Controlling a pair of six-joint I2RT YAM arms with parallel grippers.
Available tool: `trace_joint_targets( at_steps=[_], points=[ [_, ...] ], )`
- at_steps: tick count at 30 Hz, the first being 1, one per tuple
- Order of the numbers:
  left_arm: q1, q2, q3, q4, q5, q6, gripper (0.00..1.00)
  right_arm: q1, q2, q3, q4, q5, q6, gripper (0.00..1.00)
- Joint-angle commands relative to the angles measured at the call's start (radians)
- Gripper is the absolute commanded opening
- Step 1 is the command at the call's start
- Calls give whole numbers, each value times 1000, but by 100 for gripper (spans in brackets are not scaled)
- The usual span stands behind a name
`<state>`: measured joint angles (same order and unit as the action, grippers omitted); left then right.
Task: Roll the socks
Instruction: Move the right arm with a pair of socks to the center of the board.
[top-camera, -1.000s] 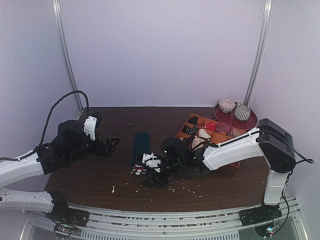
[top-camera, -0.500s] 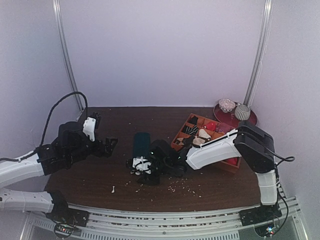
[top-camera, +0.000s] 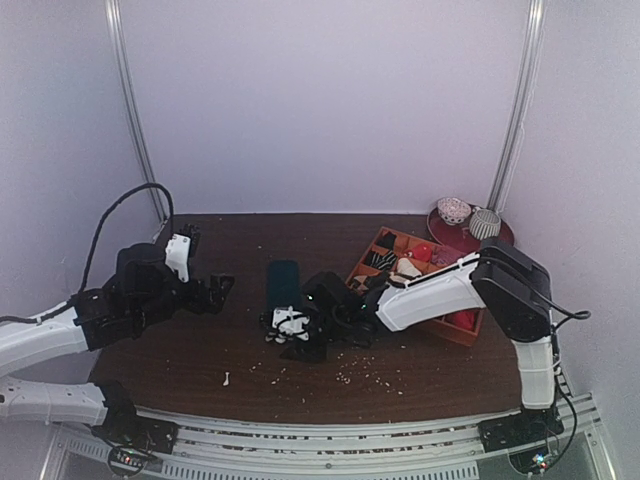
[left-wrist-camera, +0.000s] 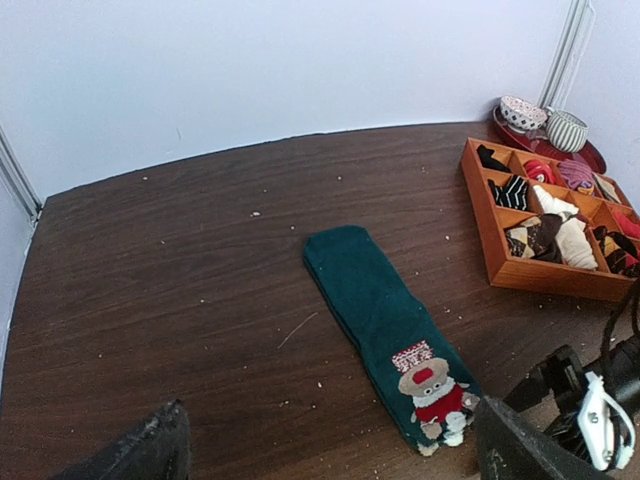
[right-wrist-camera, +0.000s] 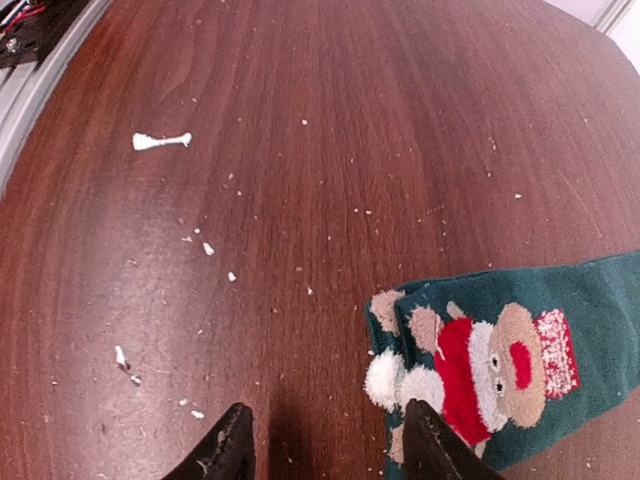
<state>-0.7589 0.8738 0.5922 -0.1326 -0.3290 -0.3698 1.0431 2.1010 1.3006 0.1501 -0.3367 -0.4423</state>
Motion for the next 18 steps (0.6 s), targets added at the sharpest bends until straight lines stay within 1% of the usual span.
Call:
trace_joint_targets(
  at_steps=[1, 3, 7, 11, 14, 18],
  points=[
    [6, -1, -13, 27, -15, -9, 98, -1, -79, -18, 6, 16, -21, 51],
    [6, 8, -11, 25, -14, -9, 98, -11, -60, -6, 0, 22, -35, 52],
    [6, 7, -14, 25, -15, -14, 98, -44, 2, 50, -28, -21, -47, 52],
    [6, 0, -15, 17, -22, -14, 98, -73, 64, 125, -90, -58, -72, 52],
    [6, -2, -15, 13, -24, -15, 98, -88, 88, 155, -128, -92, -86, 52],
    [6, -5, -15, 8, -25, -15, 98, -90, 98, 176, -225, -164, -103, 50]
  ],
)
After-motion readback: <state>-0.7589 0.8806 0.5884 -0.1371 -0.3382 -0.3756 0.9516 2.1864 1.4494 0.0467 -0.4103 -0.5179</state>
